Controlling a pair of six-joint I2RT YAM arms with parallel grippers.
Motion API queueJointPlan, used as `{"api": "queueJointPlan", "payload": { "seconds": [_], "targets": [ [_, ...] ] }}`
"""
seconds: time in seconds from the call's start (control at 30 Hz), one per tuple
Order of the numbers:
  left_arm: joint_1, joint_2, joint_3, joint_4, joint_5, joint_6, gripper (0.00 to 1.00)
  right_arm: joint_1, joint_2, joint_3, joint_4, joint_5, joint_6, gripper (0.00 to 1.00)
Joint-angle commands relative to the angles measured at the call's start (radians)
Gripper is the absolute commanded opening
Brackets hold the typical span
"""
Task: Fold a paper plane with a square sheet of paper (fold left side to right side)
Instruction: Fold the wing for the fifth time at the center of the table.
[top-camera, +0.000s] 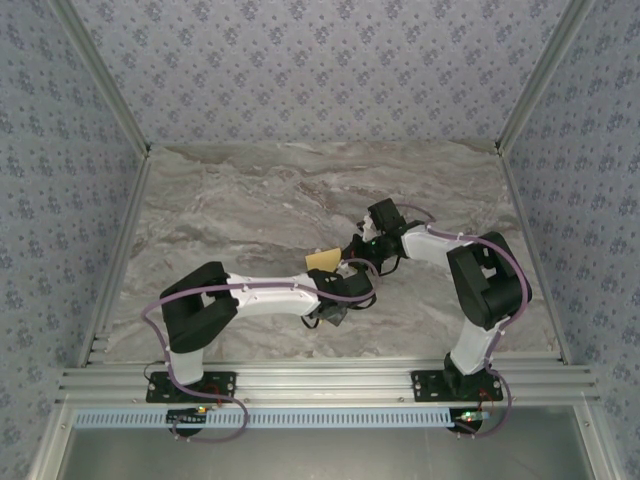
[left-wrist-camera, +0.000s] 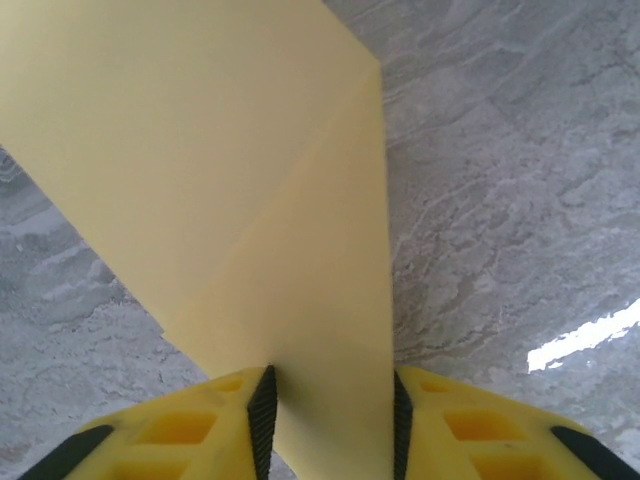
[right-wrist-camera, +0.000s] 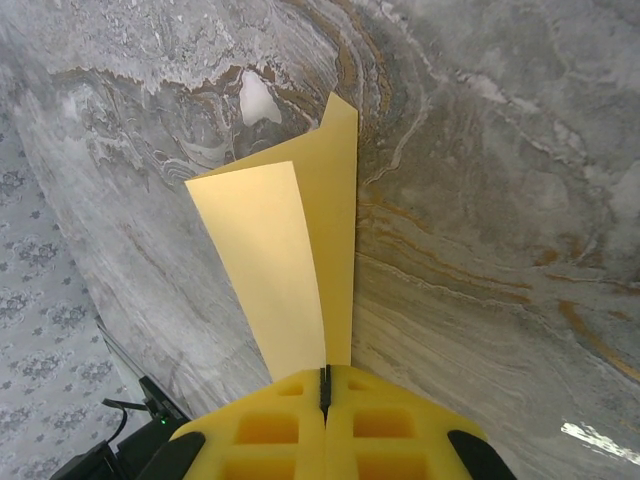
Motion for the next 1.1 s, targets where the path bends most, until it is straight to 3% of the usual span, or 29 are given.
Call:
{"api": "queueJointPlan", "payload": {
  "seconds": [0.0, 0.53, 1.07],
  "targets": [
    [-0.007, 0.012, 0.020, -0.024, -0.013, -0.002, 0.32, 0.006, 0.011, 0.031, -0.043, 0.013, -0.010, 0.00],
    [-0.006, 0.024, 0.013, -0.005, 0.012, -0.018, 0.18, 0.006, 0.008, 0.044, -0.070, 0.020, -0.037, 0.00],
    [-0.006, 0.014, -0.006, -0.006, 0.058, -0.049, 0.21, 0.005, 0.019, 0.049, -0.084, 0.040, -0.046, 0.00]
  ]
}}
